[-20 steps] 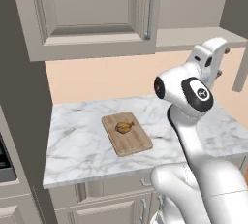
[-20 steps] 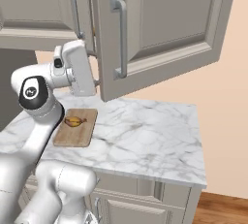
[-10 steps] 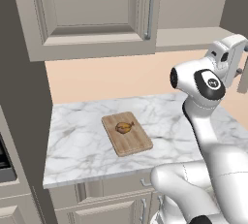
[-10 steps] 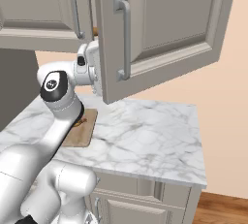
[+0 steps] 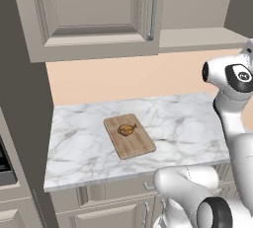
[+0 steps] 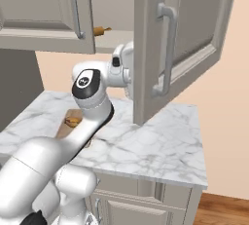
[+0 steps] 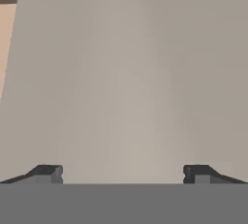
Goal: Open the cabinet, retrieve the rolling pin, and place it next to the meat on the cutting board to prepare for tenderizing.
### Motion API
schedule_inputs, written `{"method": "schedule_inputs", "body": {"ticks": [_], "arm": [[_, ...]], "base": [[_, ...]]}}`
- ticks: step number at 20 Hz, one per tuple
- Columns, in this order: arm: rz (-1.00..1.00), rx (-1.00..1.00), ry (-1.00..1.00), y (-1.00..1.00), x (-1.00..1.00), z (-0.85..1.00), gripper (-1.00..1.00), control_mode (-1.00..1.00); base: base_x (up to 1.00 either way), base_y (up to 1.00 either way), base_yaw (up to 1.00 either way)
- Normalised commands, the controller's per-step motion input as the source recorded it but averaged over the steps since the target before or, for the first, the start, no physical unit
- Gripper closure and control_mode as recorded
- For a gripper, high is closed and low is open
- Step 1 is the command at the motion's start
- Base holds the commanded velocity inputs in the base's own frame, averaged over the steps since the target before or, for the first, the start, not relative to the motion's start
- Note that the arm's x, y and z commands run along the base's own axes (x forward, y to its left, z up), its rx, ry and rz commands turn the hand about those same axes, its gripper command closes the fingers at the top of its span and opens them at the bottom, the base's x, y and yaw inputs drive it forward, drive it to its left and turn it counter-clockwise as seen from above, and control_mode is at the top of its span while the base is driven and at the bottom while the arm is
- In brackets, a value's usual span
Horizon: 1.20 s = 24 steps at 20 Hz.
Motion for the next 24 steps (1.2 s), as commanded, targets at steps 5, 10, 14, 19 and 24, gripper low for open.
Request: {"method": "schedule_inputs", "body": {"ticks": [5, 10, 14, 19, 24], "arm": [[-0.08, 0.00, 0.00, -0.81, -0.04, 0.00, -1.00, -1.00], [-0.02, 0.00, 0.02, -0.42, 0.06, -0.04, -1.00, -1.00], [-0.01, 0.00, 0.06, -0.30, 0.16, -0.01, -1.00, -1.00], [-0.02, 0.00, 0.03, -0.04, 0.04, 0.00, -1.00, -1.00], [-0.05, 0.01, -0.01, 0.21, -0.17, 0.00, -1.00, -1.00]], "base": [[0.00, 0.00, 0.00], [0.00, 0.00, 0.00], [0.00, 0.00, 0.00], [0.00, 0.00, 0.00], [0.00, 0.00, 0.00]]}}
